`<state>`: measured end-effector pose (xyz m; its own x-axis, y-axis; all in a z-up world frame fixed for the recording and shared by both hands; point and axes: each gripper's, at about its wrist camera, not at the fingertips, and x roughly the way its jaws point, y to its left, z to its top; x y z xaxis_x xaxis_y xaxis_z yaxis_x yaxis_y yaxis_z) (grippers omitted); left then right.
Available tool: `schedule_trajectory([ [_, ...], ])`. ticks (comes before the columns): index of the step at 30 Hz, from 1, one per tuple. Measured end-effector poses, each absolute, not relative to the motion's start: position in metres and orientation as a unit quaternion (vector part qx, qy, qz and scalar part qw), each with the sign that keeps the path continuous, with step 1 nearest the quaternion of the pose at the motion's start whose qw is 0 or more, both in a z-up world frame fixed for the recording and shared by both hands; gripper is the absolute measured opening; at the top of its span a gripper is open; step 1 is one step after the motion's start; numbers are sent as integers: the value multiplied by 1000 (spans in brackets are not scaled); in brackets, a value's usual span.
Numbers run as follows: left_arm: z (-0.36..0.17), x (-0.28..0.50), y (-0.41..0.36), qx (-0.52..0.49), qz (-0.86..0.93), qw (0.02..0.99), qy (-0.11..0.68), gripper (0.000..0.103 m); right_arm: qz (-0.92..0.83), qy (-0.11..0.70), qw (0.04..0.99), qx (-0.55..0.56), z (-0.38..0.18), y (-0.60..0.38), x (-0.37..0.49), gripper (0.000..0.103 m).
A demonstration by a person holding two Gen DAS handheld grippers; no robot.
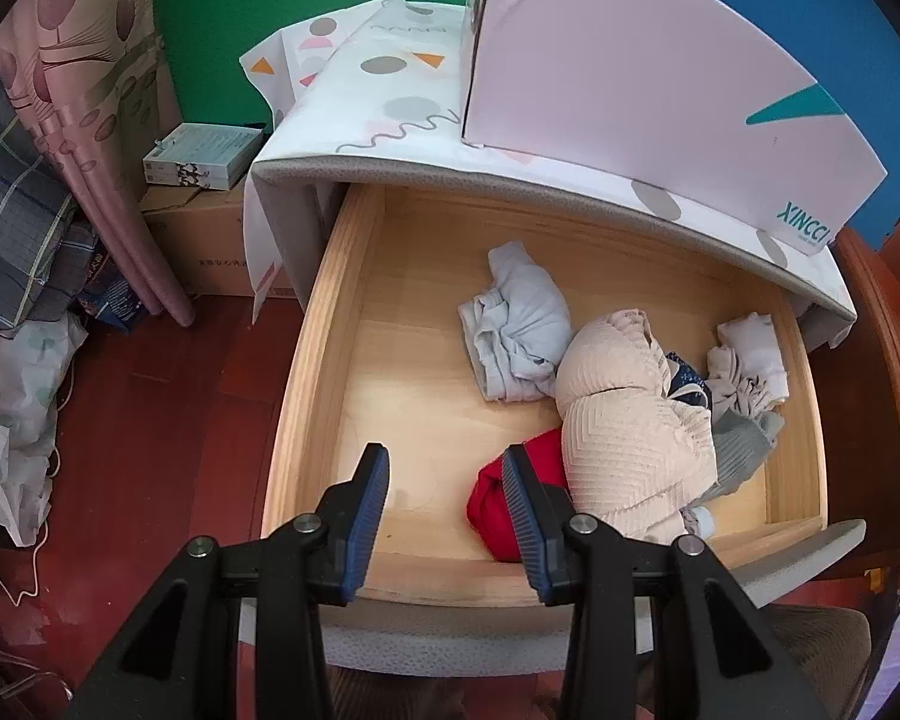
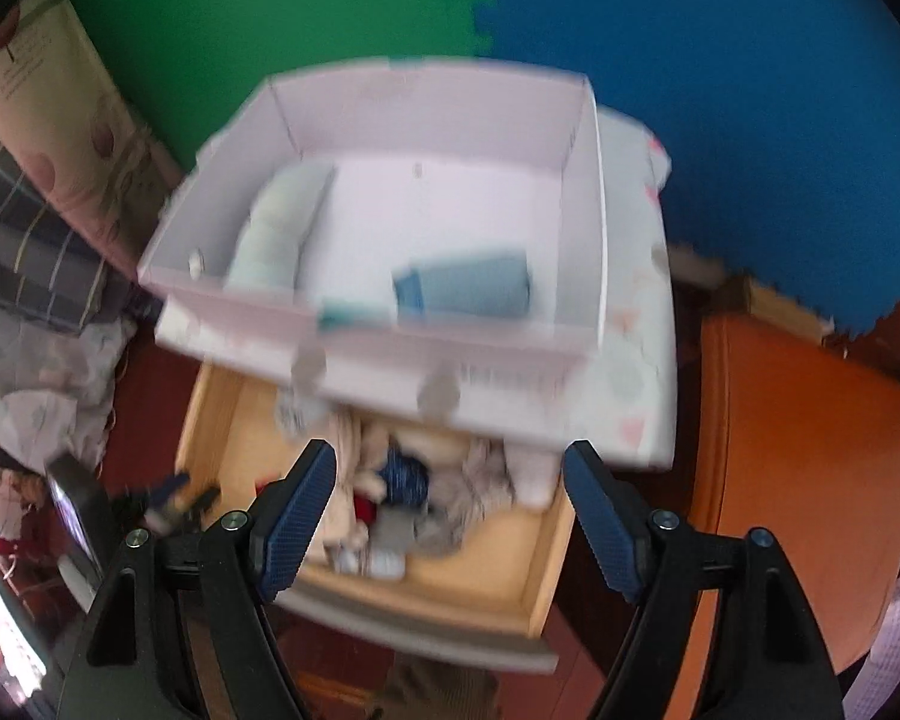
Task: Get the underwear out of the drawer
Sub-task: 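Move the right gripper back down into the drawer toward the beige bundle, then close the right gripper on the beige lace-patterned bundle tied with black band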
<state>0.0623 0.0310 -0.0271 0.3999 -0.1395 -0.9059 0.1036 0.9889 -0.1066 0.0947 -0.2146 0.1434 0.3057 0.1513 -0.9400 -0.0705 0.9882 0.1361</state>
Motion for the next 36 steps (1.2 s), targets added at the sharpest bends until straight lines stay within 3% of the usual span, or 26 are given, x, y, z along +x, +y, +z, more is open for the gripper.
schedule_trajectory([
  [8,-28,62,32,-12,-66,836,544,40,64,655,752,47,46,-205,69,72],
  [18,-27,62,32,-14,-71,836,543,40,-4,672,731,117,-29,-216,92,51],
  [27,-28,63,33,-22,-77,835,544,40,-39,684,710,164,-73,-222,113,51],
  [36,-28,62,30,-21,-80,832,548,40,-44,685,709,162,-89,-216,133,62],
])
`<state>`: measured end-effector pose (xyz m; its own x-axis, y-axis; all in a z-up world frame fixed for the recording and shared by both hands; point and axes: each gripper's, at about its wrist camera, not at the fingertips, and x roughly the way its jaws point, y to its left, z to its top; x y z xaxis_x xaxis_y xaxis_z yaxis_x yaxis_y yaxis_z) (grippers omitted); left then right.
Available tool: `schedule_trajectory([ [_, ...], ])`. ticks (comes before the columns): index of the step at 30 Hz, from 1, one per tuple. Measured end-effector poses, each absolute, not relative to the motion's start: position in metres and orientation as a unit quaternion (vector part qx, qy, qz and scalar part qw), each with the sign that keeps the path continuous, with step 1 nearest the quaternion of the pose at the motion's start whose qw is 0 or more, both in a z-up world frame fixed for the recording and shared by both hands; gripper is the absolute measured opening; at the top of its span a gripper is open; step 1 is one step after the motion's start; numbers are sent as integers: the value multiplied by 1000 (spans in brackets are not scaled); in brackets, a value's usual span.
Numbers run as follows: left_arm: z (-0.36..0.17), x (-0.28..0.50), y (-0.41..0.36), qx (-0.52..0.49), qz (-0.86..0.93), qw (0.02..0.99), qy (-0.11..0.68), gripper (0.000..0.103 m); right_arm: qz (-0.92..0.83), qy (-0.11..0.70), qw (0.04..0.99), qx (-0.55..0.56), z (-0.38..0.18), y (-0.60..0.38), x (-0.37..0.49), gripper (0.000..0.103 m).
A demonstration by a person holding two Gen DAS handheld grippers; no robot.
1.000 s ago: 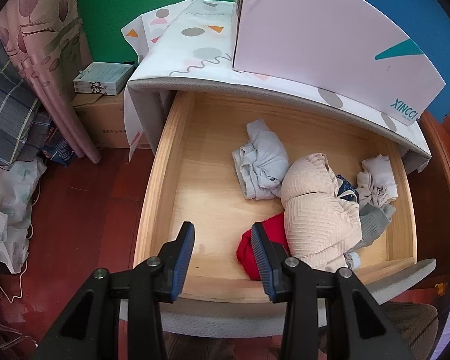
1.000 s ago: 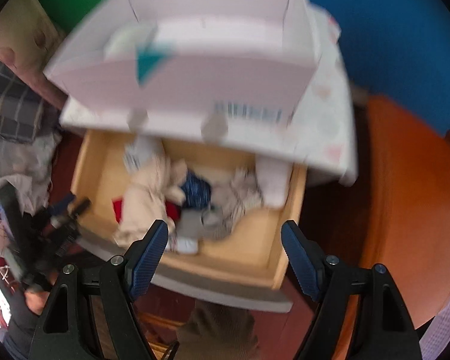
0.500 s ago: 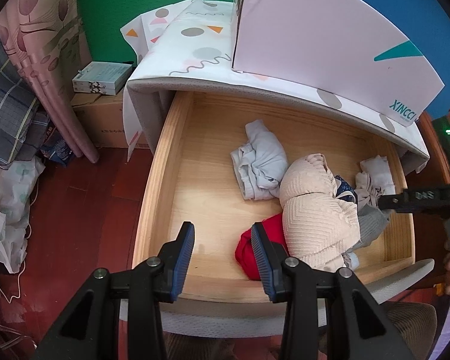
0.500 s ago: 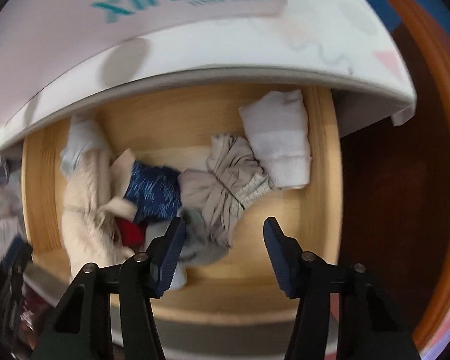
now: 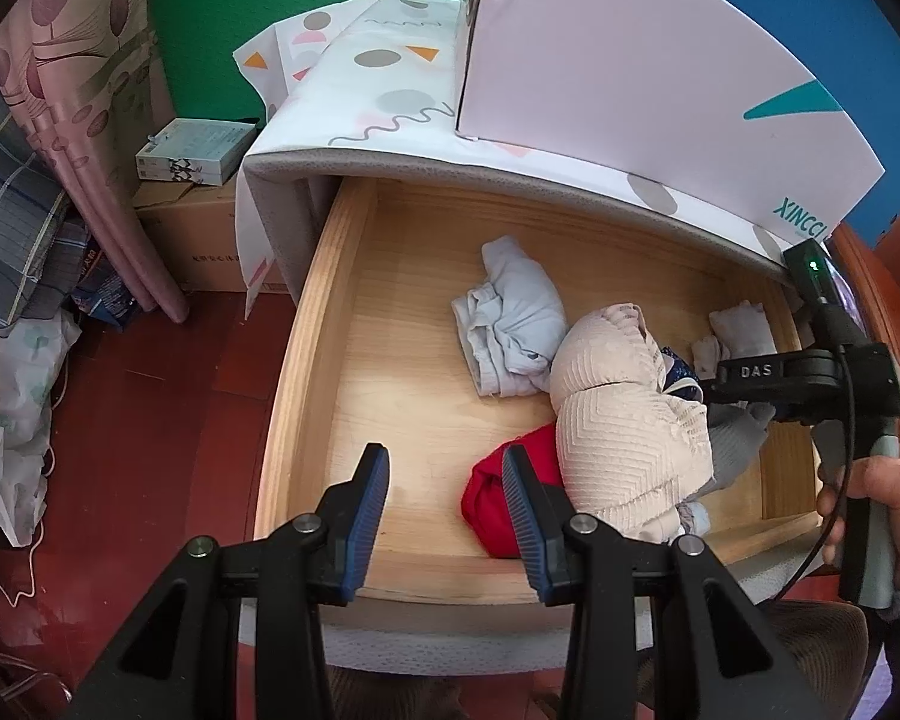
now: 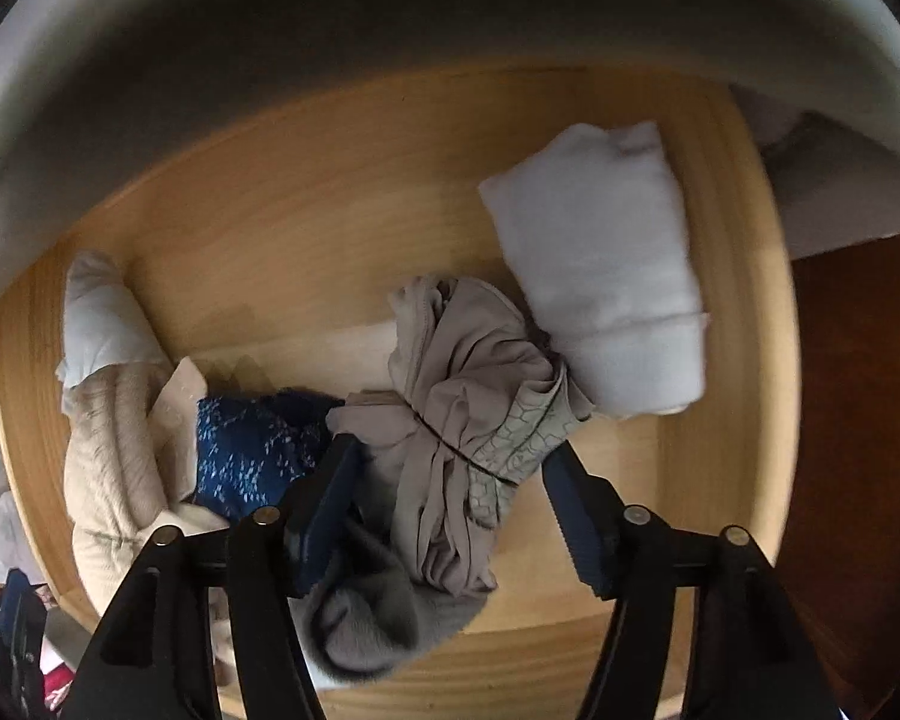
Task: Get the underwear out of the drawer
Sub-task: 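Close the right gripper on the beige lace-patterned bundle tied with black band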
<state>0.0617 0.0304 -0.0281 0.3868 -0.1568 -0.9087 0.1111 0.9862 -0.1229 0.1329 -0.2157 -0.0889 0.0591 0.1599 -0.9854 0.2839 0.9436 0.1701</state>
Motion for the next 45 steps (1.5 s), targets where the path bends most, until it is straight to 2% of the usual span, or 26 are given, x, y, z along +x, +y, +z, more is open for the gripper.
schedule_trajectory([
  [3,-29,62,30,-20,-80,831,549,40,-44,677,718,155,-90,-217,137,62],
  [10,-30,63,29,-13,-76,831,551,40,-30,676,726,123,-88,-214,123,50],
  [16,-30,63,30,-10,-71,832,550,40,-33,680,728,86,-77,-208,105,46],
  [35,-31,62,27,2,-83,829,553,40,26,666,745,26,5,-198,57,45],
  [40,-36,64,20,6,-120,811,572,40,41,686,726,1,-10,-192,49,45],
  [45,-38,66,10,13,-141,798,586,40,42,686,726,22,-28,-200,47,47],
])
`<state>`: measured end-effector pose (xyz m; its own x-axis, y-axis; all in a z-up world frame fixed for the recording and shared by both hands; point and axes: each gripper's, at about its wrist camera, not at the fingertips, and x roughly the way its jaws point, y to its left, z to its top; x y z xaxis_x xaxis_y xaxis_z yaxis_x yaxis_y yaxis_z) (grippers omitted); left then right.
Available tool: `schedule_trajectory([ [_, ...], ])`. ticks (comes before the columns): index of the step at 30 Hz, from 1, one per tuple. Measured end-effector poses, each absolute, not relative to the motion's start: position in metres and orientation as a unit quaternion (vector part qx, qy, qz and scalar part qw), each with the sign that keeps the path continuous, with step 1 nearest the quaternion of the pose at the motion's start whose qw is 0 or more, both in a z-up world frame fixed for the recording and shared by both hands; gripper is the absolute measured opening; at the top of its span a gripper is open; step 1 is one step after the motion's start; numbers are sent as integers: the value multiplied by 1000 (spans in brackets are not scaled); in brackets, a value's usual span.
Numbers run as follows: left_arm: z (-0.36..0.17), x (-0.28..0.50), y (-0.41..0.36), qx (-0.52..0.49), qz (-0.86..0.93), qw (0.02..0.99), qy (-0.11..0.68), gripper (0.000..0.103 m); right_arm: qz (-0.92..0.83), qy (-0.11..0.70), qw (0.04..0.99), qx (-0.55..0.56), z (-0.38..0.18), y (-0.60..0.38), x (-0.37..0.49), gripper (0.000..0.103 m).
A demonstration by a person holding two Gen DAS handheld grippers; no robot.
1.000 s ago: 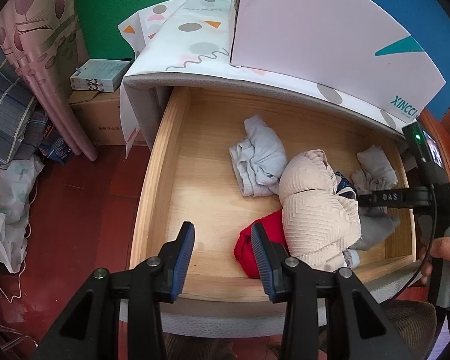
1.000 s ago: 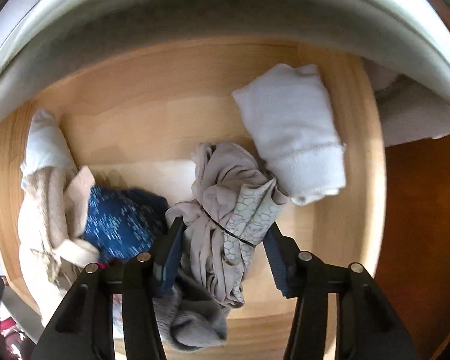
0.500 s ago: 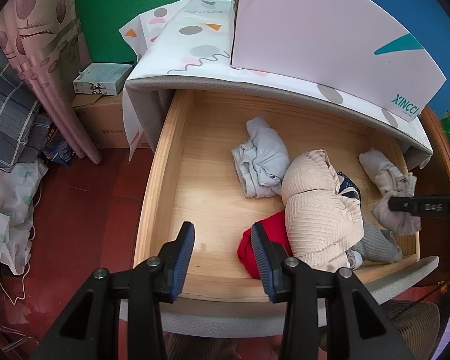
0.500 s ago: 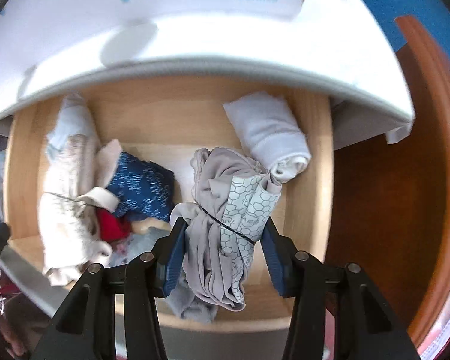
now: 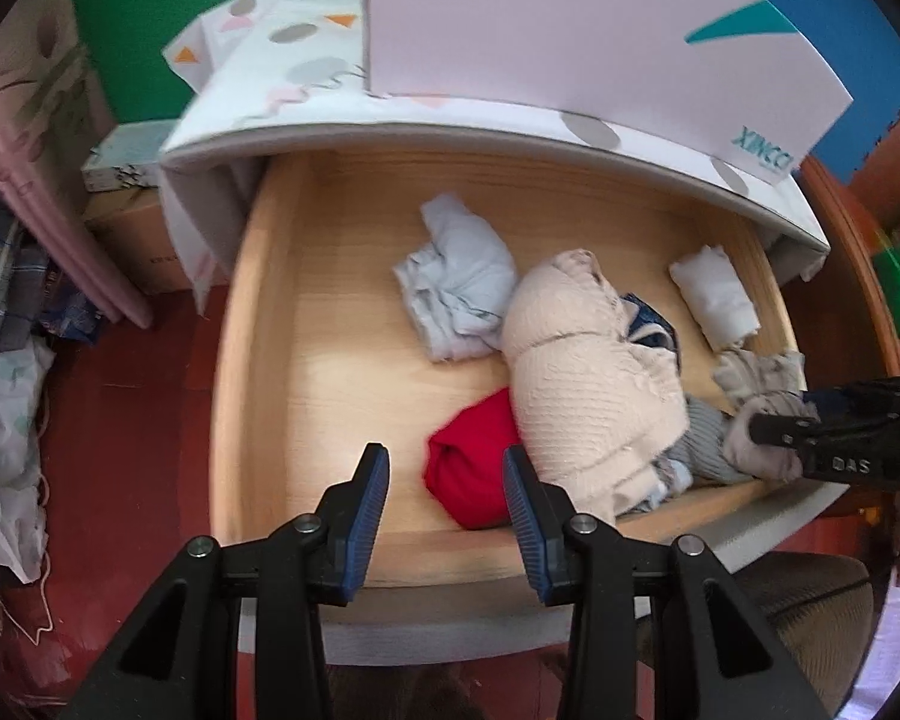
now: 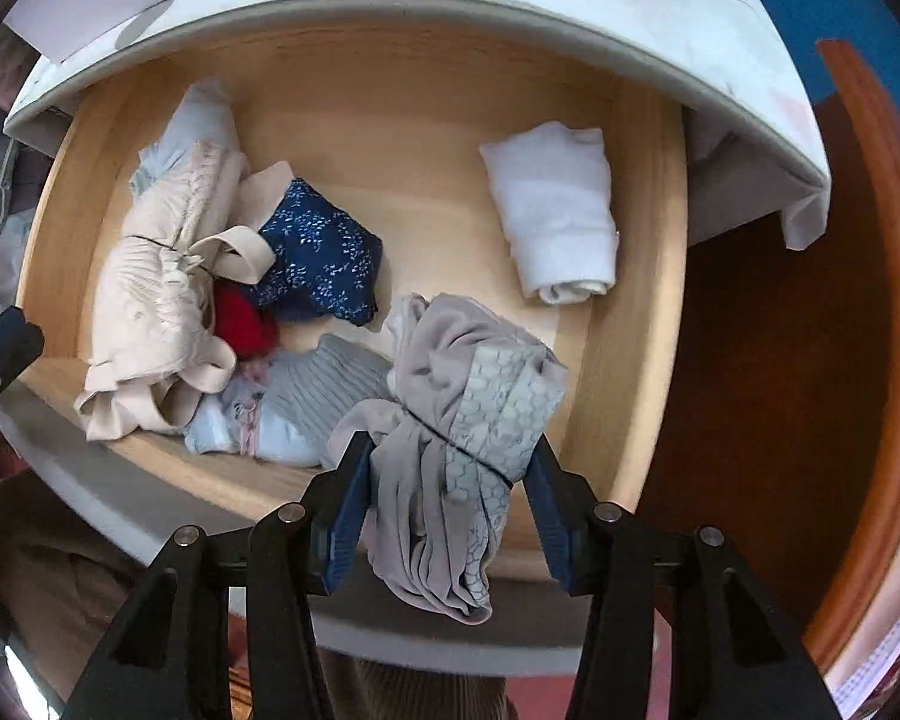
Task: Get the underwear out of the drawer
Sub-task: 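Close the right gripper on the beige lace-patterned bundle tied with black band, then lower the left gripper onto the beige lace bundle and close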
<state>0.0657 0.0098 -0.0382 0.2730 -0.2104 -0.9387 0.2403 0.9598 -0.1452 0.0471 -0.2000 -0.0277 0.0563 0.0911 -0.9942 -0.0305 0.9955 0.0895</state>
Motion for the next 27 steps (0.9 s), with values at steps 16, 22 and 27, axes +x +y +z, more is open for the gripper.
schedule_trajectory([
  [16,-44,87,-61,11,-182,756,629,60,29,664,746,38,-54,-200,29,51],
  [22,-58,102,-68,-1,-159,748,645,64,31,666,743,60,-63,-197,32,51],
  [27,-70,103,-80,19,-146,753,641,73,32,666,743,60,-61,-202,28,51],
])
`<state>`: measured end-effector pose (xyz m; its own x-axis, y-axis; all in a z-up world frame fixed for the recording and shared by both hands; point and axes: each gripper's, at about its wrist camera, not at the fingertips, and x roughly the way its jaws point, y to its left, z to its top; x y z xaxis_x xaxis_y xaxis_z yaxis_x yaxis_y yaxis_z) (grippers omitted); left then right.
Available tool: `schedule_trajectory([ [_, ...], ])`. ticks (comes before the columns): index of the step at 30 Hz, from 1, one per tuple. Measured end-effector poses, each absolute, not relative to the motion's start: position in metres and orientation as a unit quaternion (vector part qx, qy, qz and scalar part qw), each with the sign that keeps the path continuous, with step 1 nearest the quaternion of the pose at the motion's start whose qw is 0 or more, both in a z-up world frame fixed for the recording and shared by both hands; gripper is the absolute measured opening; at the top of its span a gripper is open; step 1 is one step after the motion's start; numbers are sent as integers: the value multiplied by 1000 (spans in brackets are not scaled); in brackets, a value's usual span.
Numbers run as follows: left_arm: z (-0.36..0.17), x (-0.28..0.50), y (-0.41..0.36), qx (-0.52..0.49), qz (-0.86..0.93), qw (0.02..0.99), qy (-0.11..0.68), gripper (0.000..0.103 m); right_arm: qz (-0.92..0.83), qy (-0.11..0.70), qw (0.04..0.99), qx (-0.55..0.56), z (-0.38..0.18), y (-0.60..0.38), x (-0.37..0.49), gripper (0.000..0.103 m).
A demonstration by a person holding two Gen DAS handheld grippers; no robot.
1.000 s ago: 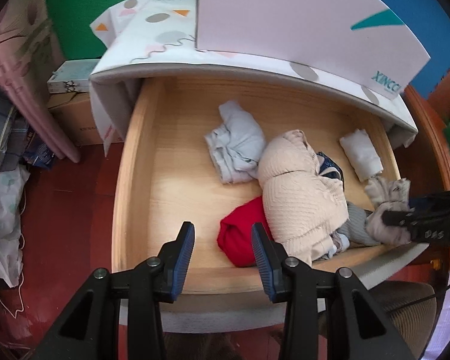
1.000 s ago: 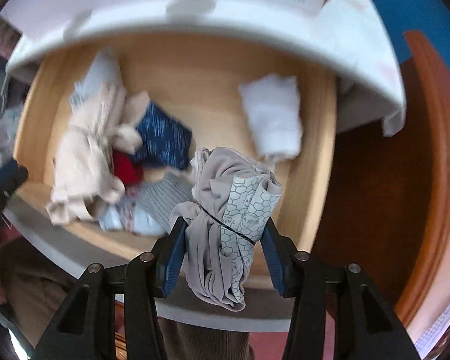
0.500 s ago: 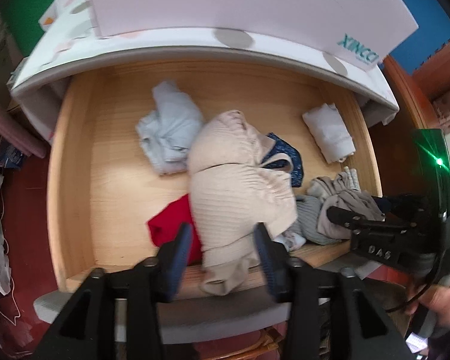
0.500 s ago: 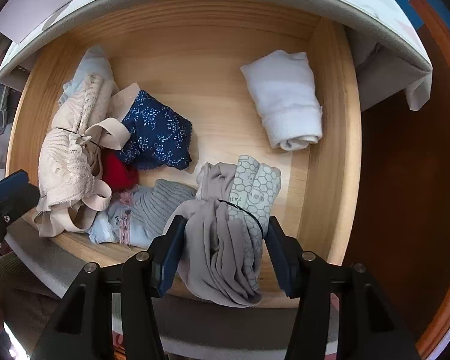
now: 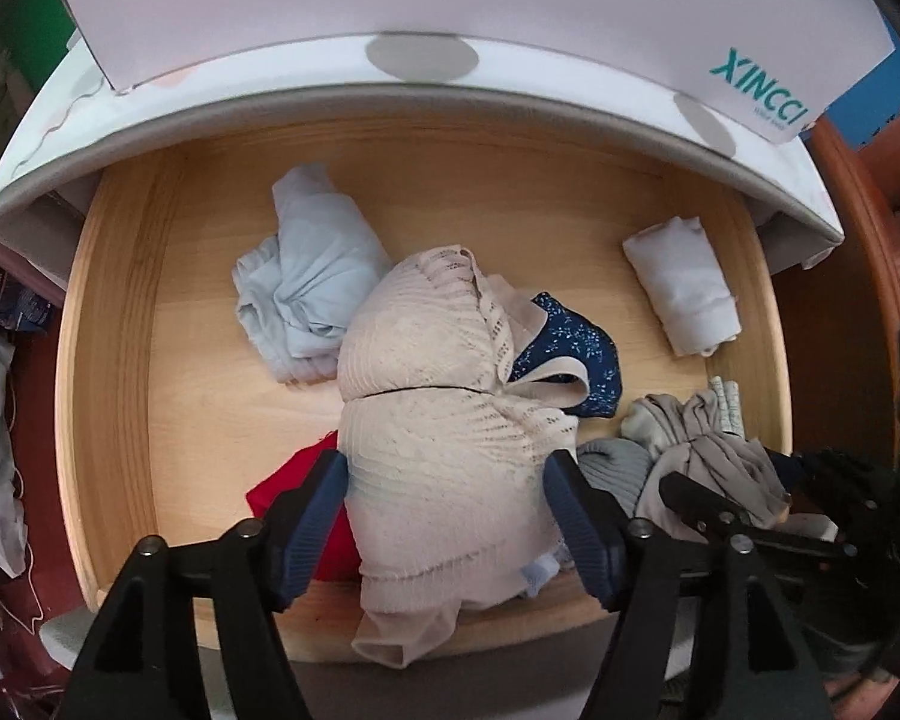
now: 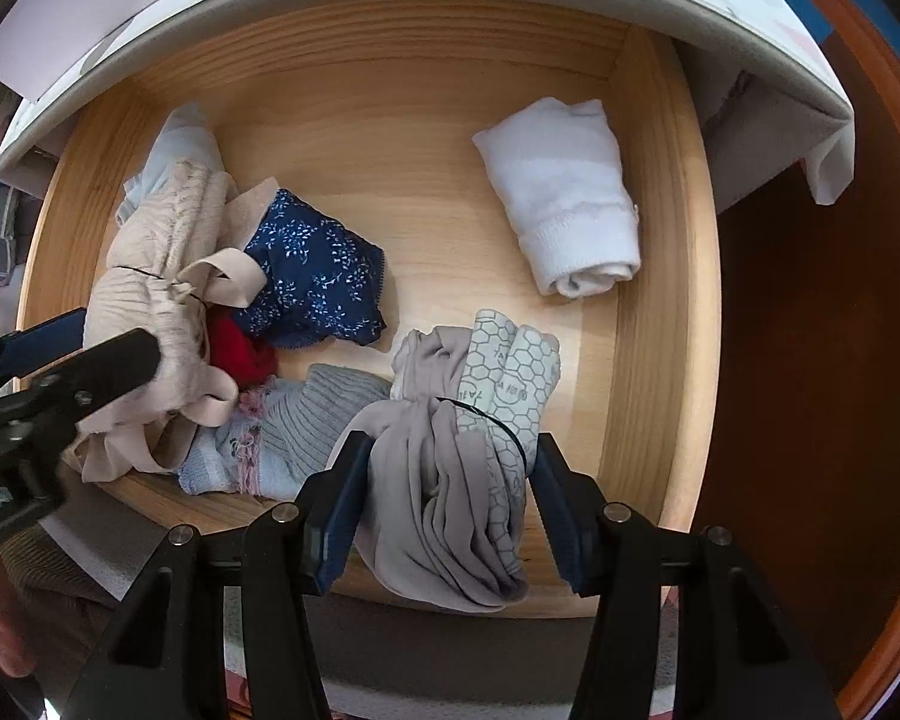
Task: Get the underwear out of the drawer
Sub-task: 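Lower the left gripper onto the beige lace bundle and close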
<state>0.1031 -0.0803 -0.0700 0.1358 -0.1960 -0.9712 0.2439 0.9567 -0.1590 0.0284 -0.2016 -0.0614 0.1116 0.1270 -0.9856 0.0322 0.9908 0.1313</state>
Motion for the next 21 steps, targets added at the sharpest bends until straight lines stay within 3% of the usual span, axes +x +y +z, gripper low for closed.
schedule_trajectory([
  [8,-88,107,-87,0,-148,733,664,75,31,666,743,63,-60,-202,37,51],
  [13,-87,107,-94,27,-160,740,653,55,33,666,742,71,-58,-206,38,51],
  [21,-73,104,-83,26,-166,742,649,48,34,666,742,75,-54,-217,36,51],
])
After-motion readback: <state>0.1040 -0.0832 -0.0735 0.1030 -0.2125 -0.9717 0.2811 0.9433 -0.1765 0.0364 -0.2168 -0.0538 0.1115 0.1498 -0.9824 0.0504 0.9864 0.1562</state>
